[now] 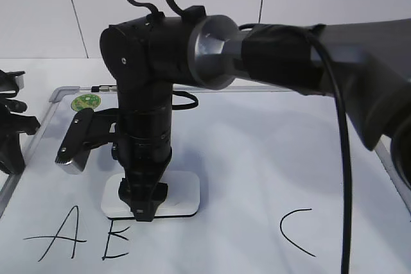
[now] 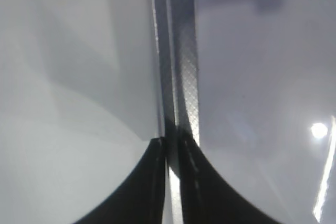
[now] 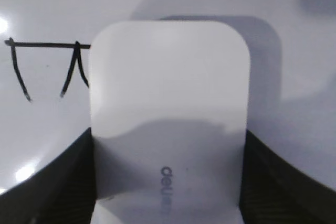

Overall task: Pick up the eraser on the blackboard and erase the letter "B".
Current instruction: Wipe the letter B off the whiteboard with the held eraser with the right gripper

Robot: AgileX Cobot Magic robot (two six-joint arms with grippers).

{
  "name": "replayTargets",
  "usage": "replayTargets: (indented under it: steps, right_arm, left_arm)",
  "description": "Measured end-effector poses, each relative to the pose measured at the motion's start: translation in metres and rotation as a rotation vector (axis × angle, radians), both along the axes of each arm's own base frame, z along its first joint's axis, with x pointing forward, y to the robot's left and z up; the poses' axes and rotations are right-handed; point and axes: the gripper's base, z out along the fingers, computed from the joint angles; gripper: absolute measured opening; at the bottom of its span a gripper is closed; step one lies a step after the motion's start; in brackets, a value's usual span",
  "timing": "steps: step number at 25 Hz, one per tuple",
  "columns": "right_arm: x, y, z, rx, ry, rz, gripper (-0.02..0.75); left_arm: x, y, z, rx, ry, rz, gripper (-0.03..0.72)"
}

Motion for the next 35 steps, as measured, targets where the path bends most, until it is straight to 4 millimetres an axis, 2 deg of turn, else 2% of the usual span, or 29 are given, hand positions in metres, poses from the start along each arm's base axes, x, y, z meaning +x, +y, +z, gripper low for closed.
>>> replayTargets:
  steps: [4,7,11,26,35]
  right_arm:
    - [-0.005,0.005,0.0,0.002,0.005,0.002,0.506]
    - [-0.022,0.018,-0.001,0.002,0.01,0.039,0.506]
    - [-0.031,0.025,-0.001,0.001,0.014,0.005,0.505]
    - [-0.043,0.015,-0.004,0.02,0.049,-0.079,0.505]
    - [-0.063,0.022,-0.002,0.005,0.09,-0.072,0.505]
  left_arm:
    - [0.0,0.0,0.0,0.002,0.002,-0.002,0.045]
    - [0.0,0.0,0.0,0.001,0.002,-0.001,0.045]
    - [0.0,0.0,0.0,0.001,0.002,-0.001,0.045]
    - [-0.001,0.0,0.0,0.002,0.006,-0.002,0.045]
    - [-0.001,0.0,0.0,0.002,0.006,-0.002,0.045]
